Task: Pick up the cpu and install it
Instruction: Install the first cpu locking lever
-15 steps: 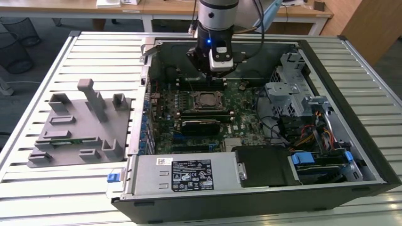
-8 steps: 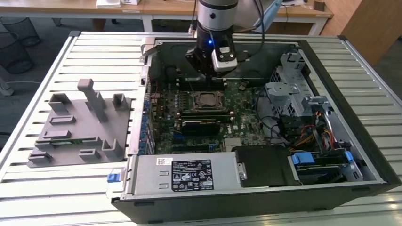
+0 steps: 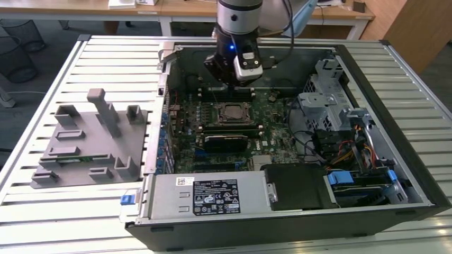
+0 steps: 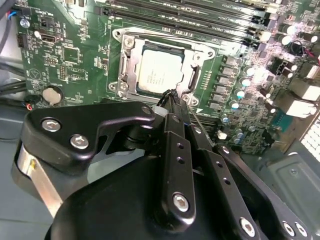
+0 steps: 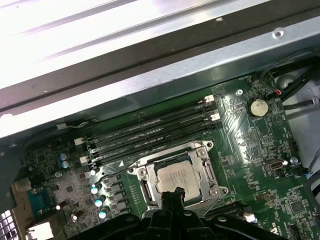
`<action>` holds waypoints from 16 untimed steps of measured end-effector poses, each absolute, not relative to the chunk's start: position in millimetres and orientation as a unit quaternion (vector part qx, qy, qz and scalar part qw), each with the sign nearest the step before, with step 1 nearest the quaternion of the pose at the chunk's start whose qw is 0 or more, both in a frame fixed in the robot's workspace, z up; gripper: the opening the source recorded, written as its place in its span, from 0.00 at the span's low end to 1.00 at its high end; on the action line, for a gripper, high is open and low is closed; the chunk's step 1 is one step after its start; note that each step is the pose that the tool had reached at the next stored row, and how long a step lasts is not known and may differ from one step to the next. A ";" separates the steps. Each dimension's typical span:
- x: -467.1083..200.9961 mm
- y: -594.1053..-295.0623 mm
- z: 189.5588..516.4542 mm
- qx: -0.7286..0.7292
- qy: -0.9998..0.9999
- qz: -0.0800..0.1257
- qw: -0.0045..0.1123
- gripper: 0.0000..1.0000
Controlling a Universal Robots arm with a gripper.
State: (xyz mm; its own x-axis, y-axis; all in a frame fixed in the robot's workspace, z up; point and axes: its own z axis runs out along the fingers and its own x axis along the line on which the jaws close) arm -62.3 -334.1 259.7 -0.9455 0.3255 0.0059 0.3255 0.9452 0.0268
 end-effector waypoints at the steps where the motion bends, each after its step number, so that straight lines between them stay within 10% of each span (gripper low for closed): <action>1: -63.1 -334.1 259.7 -0.164 -0.986 -0.014 0.001 0.11; 16: -68.6 -334.1 259.2 -0.084 -0.996 -0.014 0.002 0.11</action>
State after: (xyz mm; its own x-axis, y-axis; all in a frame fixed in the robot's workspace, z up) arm -68.6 -334.1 259.2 -0.9860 0.1664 0.0059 0.1665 0.9857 0.0268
